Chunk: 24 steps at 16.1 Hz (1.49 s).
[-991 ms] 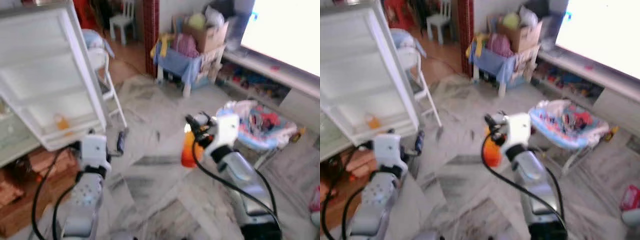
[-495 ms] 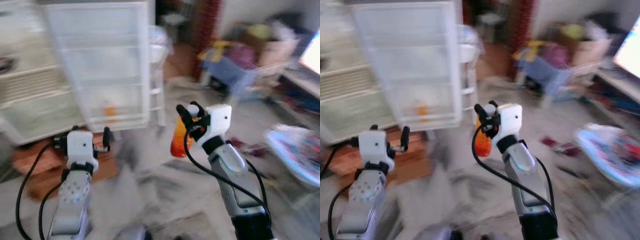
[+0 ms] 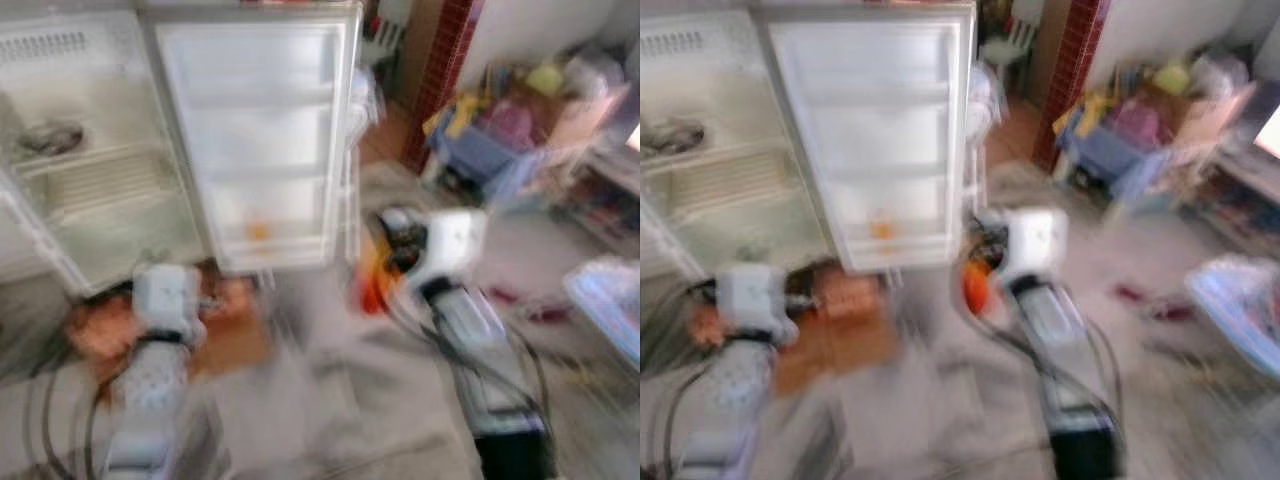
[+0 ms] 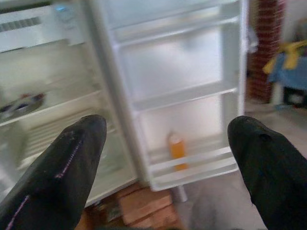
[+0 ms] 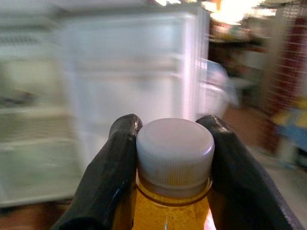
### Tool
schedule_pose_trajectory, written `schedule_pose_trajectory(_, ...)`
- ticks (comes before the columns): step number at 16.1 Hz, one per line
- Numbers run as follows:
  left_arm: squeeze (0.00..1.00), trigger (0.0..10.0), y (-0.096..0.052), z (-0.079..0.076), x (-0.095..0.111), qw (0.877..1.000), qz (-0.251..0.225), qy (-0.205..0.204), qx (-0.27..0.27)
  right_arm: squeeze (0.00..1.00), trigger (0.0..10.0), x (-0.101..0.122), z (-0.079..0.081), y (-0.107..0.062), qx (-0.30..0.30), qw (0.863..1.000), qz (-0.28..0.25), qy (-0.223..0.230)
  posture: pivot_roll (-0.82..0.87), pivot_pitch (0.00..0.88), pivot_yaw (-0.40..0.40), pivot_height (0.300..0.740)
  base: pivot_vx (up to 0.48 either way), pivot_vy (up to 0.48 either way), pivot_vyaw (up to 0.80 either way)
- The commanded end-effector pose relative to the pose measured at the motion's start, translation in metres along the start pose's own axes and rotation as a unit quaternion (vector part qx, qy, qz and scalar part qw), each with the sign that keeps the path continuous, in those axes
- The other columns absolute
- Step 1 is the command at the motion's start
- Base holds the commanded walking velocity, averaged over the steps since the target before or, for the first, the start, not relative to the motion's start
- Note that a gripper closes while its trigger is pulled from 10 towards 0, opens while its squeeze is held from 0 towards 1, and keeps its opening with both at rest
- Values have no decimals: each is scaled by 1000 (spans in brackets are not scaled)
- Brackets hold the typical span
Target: Restocking fridge
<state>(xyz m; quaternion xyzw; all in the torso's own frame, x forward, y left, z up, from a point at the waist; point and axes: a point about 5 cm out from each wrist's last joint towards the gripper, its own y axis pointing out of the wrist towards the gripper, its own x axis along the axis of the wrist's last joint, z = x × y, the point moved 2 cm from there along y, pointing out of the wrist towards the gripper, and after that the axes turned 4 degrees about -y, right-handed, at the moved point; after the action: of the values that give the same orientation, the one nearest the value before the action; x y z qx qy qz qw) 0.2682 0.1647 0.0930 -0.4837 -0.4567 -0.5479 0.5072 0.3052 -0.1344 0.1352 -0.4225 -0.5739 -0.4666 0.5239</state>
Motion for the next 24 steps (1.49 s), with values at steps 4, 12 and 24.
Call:
schedule_pose_trajectory(4, 0, 10000, 3, -10, -6, 998, 16, 45, -38, 0, 10000, -4, -37, -3, -127, 992, 11, -21, 125, 5, 26, 740, 109, 0, 0)
schedule_pose_trajectory(12, 0, 10000, 20, -20, -9, 997, 23, 19, -65, 0, 10000, -7, -19, -9, -53, 998, 5, -42, 61, 0, 27, 740, 0, 56, 0)
schedule_pose_trajectory(24, 0, 10000, 21, -20, -16, 998, 37, 18, -54, 0, 10000, 5, -5, 9, 1, 999, -24, -32, 82, 0, -9, 740, 156, 413, 0)
